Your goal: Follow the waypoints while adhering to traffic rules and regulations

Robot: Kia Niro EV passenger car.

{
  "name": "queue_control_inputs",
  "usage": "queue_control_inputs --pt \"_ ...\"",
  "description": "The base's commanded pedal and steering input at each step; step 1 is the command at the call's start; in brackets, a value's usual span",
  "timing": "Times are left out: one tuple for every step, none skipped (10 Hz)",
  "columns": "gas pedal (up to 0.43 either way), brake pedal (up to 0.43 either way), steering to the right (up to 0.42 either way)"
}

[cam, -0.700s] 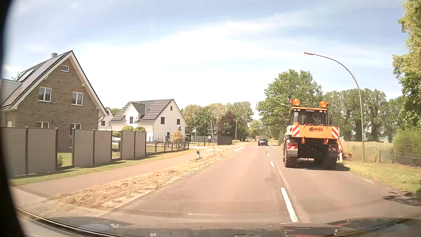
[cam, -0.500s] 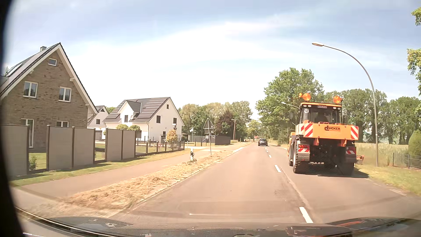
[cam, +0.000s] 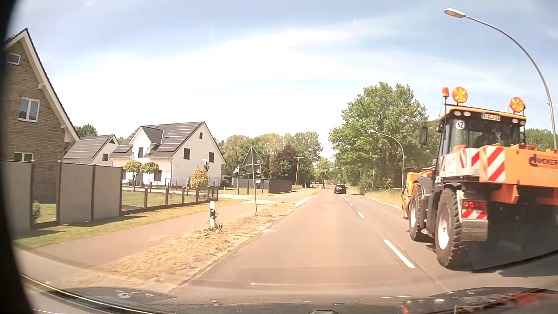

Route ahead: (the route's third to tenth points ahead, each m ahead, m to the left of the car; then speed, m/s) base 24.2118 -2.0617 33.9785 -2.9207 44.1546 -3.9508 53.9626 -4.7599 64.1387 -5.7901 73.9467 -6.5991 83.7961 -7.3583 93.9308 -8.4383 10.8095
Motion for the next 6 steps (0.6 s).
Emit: queue_control_inputs --pt "0.197 0.0 0.038" --pt "0.197 0.0 0.036" --pt "0.197 0.0 0.034" --pt "0.197 0.0 0.031" --pt "0.197 0.0 0.03" --pt "0.197 0.0 0.03"
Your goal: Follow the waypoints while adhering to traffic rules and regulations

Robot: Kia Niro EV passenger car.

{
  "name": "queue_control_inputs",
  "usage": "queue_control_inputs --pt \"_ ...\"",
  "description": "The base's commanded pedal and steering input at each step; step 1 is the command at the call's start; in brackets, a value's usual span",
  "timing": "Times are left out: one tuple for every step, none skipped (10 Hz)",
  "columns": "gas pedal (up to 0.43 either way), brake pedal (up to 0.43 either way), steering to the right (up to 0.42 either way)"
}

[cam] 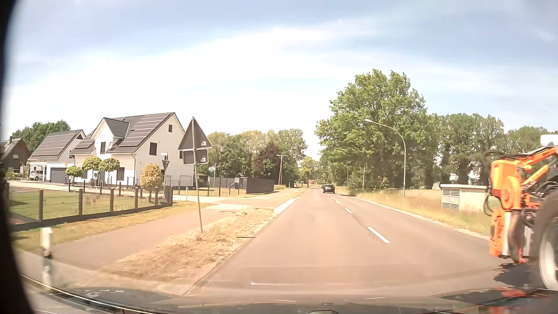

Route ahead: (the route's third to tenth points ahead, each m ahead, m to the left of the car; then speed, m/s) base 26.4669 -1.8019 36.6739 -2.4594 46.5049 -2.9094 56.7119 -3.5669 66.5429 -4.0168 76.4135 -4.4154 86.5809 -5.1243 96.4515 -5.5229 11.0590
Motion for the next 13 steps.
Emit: queue_control_inputs --pt "0.197 0.0 0.03" --pt "0.197 0.0 0.029" --pt "0.197 0.0 0.028" --pt "0.24 0.0 0.027" --pt "0.248 0.0 0.026" --pt "0.248 0.0 0.026" --pt "0.248 0.0 0.026" --pt "0.248 0.0 0.027" --pt "0.24 0.0 0.028" --pt "0.24 0.0 0.028" --pt "0.24 0.0 0.029" --pt "0.24 0.0 0.031" --pt "0.24 0.0 0.031"
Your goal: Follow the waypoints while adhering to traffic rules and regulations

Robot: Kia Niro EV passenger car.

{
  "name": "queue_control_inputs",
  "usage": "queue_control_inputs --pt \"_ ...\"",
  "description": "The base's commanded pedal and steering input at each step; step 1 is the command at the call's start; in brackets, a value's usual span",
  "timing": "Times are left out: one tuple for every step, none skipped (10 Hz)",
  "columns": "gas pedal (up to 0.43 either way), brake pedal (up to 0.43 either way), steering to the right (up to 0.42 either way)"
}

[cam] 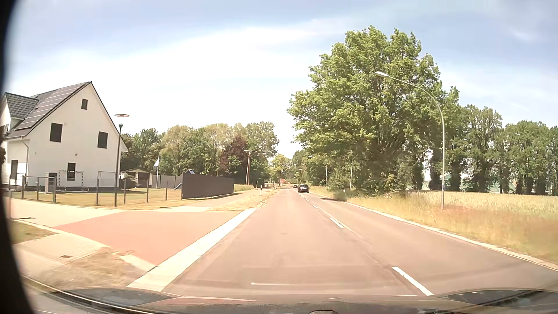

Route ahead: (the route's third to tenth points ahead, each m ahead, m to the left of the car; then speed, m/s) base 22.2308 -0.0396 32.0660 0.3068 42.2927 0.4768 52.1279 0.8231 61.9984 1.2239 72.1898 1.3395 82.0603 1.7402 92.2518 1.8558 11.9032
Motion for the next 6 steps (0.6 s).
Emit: queue_control_inputs --pt "0.24 0.0 0.031" --pt "0.24 0.0 0.031" --pt "0.24 0.0 0.031" --pt "0.24 0.0 0.03" --pt "0.24 0.0 0.029" --pt "0.24 0.0 0.027"
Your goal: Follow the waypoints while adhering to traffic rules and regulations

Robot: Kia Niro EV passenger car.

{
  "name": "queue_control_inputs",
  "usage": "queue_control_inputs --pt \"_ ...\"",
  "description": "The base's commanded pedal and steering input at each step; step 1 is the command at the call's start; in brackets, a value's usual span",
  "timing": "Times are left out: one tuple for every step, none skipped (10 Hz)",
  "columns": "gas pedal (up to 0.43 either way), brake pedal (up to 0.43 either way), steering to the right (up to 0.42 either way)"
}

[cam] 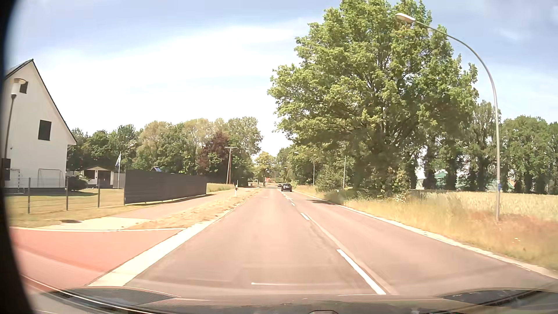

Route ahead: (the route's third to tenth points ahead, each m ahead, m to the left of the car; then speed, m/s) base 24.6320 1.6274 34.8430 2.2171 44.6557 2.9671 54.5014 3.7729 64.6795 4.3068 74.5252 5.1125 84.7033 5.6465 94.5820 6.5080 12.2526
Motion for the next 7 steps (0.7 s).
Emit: queue_control_inputs --pt "0.24 0.0 0.025" --pt "0.24 0.0 0.024" --pt "0.24 0.0 0.022" --pt "0.24 0.0 0.018" --pt "0.24 0.0 0.011" --pt "0.24 0.0 0.007" --pt "0.24 0.0 0.001"
